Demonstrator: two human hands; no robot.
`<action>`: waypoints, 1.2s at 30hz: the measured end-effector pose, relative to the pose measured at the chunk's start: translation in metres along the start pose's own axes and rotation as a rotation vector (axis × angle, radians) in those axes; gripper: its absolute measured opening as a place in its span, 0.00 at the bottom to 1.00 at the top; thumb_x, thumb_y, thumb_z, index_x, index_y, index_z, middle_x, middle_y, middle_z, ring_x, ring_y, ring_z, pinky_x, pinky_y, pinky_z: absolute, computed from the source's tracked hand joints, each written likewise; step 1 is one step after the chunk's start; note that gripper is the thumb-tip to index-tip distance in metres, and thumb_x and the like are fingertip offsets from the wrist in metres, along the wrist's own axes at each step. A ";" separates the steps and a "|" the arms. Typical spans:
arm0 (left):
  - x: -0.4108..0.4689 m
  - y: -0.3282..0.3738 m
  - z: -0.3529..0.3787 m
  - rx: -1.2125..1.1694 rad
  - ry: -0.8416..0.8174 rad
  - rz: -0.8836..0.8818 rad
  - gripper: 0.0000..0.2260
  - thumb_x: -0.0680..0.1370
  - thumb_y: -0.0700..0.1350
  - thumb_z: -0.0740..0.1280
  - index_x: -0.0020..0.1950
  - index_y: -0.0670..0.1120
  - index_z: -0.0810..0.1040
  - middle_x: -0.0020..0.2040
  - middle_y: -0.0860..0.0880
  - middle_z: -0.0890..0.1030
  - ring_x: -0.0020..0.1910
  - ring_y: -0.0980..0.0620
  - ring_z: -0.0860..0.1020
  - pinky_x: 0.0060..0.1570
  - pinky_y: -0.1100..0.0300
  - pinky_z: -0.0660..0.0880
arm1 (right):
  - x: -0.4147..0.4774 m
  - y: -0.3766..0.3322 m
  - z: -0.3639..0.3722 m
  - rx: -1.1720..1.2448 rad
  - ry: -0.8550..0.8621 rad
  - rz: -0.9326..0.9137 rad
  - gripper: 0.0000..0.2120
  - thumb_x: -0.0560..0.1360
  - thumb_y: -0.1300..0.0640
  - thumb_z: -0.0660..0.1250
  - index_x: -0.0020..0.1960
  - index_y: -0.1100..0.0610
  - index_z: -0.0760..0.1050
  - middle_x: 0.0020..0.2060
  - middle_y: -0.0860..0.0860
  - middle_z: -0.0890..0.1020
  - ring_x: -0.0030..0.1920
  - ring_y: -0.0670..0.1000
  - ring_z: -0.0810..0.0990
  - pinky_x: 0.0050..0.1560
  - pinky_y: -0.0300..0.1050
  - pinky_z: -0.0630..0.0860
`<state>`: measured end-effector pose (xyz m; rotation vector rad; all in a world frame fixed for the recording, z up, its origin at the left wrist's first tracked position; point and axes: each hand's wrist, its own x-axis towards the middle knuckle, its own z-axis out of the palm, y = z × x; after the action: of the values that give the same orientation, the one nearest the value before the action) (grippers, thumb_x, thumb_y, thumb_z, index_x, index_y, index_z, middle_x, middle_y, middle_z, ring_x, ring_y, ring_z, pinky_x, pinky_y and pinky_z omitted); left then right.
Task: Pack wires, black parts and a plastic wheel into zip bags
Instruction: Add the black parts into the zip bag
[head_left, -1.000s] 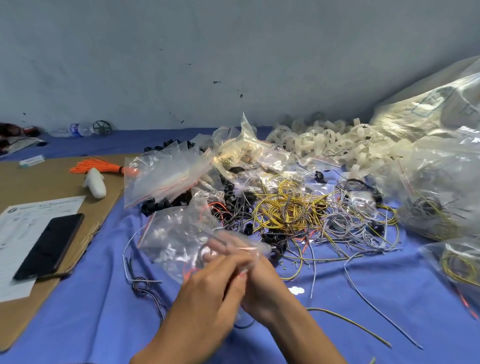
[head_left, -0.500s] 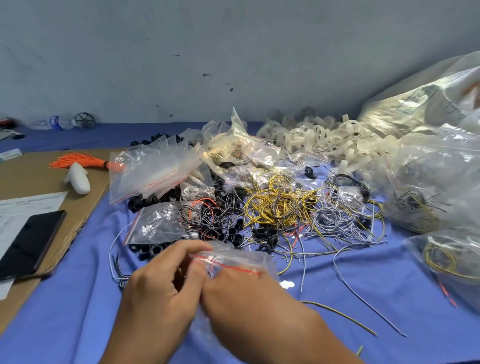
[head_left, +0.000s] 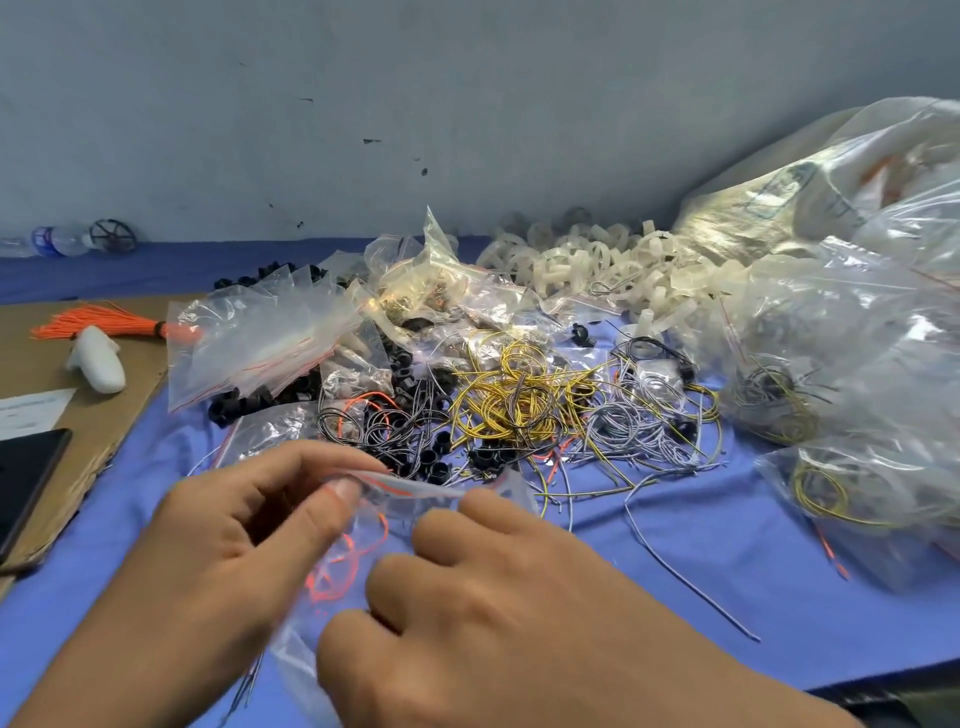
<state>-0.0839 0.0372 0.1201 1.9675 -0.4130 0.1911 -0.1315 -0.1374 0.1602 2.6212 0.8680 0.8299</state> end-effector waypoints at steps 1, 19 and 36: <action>0.002 -0.003 -0.006 0.000 0.027 -0.005 0.09 0.74 0.50 0.74 0.54 0.56 0.84 0.40 0.51 0.86 0.36 0.57 0.82 0.35 0.67 0.78 | -0.001 0.003 0.001 0.075 0.082 -0.033 0.11 0.72 0.53 0.65 0.35 0.49 0.64 0.32 0.48 0.61 0.35 0.50 0.58 0.40 0.41 0.55; 0.009 -0.049 -0.009 0.096 0.284 -0.090 0.14 0.71 0.62 0.65 0.55 0.64 0.80 0.40 0.57 0.84 0.29 0.58 0.79 0.26 0.69 0.73 | -0.075 0.157 0.256 0.208 -0.300 0.935 0.11 0.78 0.50 0.64 0.56 0.53 0.80 0.50 0.58 0.80 0.52 0.63 0.76 0.52 0.53 0.72; 0.014 -0.051 0.019 -0.056 0.219 -0.066 0.10 0.73 0.53 0.74 0.52 0.64 0.81 0.40 0.51 0.83 0.27 0.57 0.76 0.25 0.72 0.70 | -0.071 0.168 0.178 1.045 0.168 1.107 0.05 0.78 0.52 0.67 0.48 0.53 0.80 0.31 0.47 0.83 0.25 0.43 0.75 0.30 0.41 0.72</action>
<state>-0.0531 0.0357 0.0734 1.8787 -0.2085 0.3455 0.0054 -0.3242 0.0540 4.0527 -0.4427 0.9548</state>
